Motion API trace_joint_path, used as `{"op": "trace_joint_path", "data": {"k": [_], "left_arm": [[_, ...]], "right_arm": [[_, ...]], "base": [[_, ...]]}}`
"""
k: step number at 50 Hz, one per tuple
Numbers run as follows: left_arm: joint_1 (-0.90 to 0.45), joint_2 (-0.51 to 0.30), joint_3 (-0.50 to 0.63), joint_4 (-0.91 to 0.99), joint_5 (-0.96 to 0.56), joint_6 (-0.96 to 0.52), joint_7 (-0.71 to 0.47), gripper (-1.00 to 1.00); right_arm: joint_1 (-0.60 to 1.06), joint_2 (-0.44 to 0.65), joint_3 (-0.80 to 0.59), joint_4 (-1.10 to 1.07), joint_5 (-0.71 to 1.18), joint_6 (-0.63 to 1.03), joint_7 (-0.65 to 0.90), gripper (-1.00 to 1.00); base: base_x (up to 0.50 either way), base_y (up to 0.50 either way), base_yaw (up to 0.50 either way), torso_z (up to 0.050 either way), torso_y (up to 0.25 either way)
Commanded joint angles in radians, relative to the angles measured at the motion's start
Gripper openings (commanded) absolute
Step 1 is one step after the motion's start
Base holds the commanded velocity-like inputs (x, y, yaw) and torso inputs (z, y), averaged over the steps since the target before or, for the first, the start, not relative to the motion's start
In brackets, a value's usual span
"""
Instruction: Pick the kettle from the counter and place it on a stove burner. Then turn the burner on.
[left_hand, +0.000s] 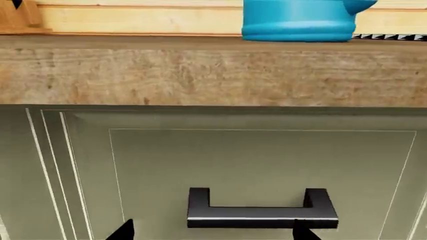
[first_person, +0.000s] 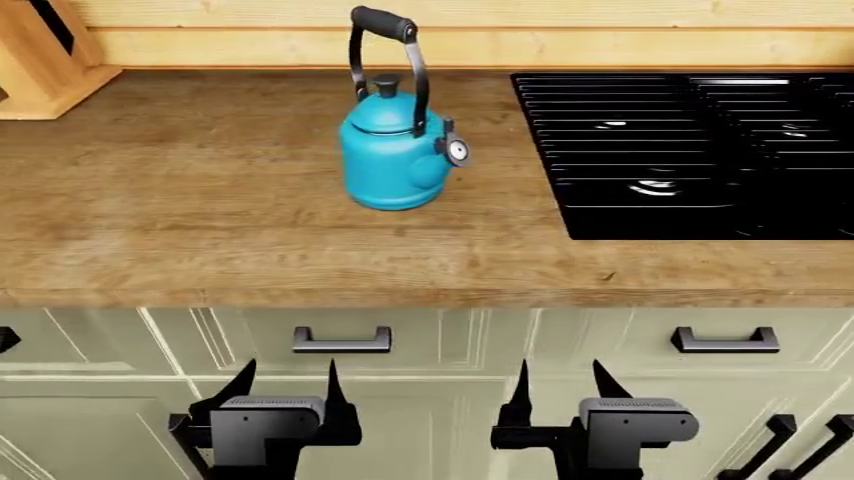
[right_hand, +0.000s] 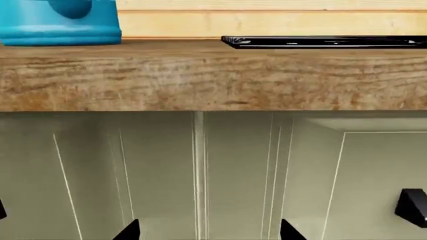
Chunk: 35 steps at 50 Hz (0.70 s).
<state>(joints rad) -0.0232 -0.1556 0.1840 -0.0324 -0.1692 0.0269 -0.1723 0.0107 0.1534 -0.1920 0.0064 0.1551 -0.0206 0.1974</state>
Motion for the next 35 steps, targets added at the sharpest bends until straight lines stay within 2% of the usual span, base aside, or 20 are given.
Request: {"op": "trace_joint_path", "data": {"k": [1,5,6,20,35], "left_arm": [[-0.001,-0.006,0.008,0.001,-0.004,0.000,-0.008,1.00],[0.000,-0.016,0.012,0.048,-0.007,-0.039,-0.016,1.00],[-0.002,-0.011,0.015,0.007,-0.001,-0.002,-0.011,1.00],[0.002,-0.020,0.027,0.010,-0.003,0.039,-0.008,1.00],[-0.002,-0.028,0.043,0.002,0.001,0.039,-0.013,1.00]], "right_arm": [[0.002,0.006,-0.007,0.002,0.007,-0.003,0.006,1.00],[0.002,0.009,-0.010,0.001,0.008,-0.004,0.009,1.00],[0.002,0.009,-0.010,0.001,0.009,-0.004,0.009,1.00],[0.000,0.016,-0.017,-0.003,0.019,-0.009,0.015,1.00],[0.004,0.022,-0.027,0.000,0.027,-0.008,0.020,1.00]], "base": [[0.00,0.50,0.00,0.000,0.000],[0.00,0.49,0.00,0.000,0.000],[0.00,0.24,0.00,0.000,0.000],[0.00,0.01,0.00,0.001,0.000],[0.00,0.00,0.00,0.045,0.000]]}}
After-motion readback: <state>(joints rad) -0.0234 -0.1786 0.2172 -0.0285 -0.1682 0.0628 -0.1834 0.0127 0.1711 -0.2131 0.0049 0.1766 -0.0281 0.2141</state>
